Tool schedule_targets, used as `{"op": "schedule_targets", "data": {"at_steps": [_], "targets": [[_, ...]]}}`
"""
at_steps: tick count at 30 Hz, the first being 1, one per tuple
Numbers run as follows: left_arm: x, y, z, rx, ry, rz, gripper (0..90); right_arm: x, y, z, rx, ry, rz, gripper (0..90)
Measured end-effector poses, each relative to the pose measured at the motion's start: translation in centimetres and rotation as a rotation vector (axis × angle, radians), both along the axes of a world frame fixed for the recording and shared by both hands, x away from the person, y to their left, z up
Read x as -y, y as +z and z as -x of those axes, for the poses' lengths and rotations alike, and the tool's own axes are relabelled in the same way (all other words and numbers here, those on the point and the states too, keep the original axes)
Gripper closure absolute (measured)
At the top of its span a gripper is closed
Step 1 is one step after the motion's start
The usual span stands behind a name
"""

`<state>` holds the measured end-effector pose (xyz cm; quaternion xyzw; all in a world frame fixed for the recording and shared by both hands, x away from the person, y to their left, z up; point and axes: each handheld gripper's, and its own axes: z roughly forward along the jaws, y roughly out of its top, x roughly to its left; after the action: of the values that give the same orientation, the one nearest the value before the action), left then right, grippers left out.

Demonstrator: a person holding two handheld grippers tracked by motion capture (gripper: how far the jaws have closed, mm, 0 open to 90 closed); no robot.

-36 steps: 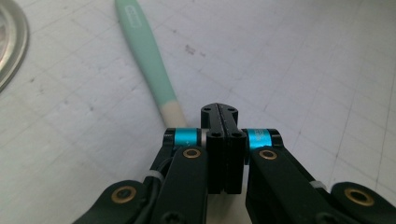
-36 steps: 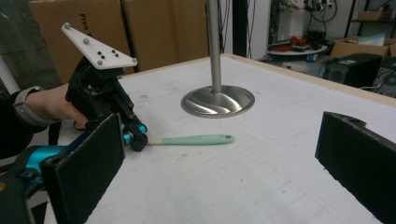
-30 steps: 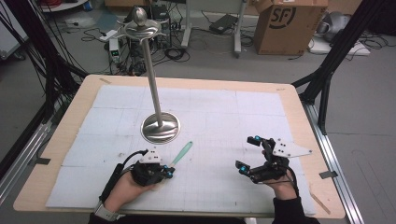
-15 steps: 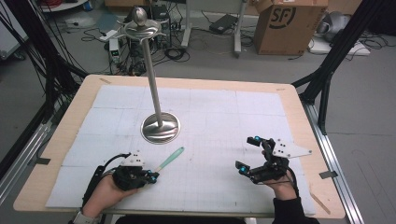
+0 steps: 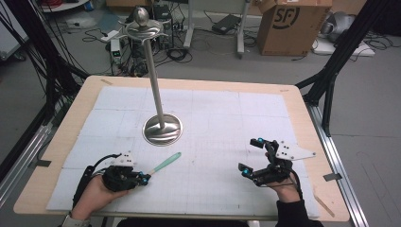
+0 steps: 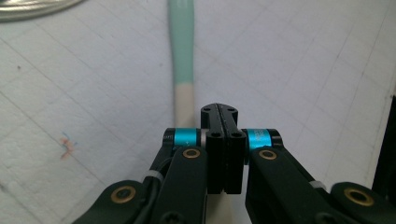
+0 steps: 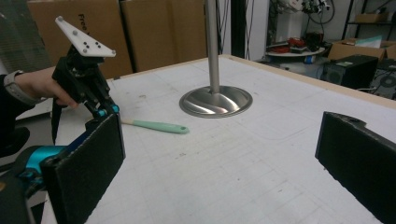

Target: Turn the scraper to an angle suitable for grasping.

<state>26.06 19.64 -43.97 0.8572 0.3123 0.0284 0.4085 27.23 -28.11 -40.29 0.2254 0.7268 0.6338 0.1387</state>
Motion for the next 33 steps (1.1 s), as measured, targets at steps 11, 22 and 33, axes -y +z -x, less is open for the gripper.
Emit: {"op": "schedule_targets", "data": {"at_steps": [11, 22, 33], "targets": [[0.9, -0.3, -2.0, 0.061, 0.12, 0.054, 89.8, -0.5, -0.4, -0.2, -0.016, 0.009, 0.025, 0.6], [3.7, -0.5, -4.6, 0.027, 0.126, -0.006, 89.8, -0.1, -0.2, -0.2, -0.016, -0.001, 0.015, 0.6], [4.2, -0.3, -3.7, 0.078, 0.052, -0.002, 89.0, 0.0, -0.2, -0.1, -0.019, -0.004, 0.017, 0.6]]}}
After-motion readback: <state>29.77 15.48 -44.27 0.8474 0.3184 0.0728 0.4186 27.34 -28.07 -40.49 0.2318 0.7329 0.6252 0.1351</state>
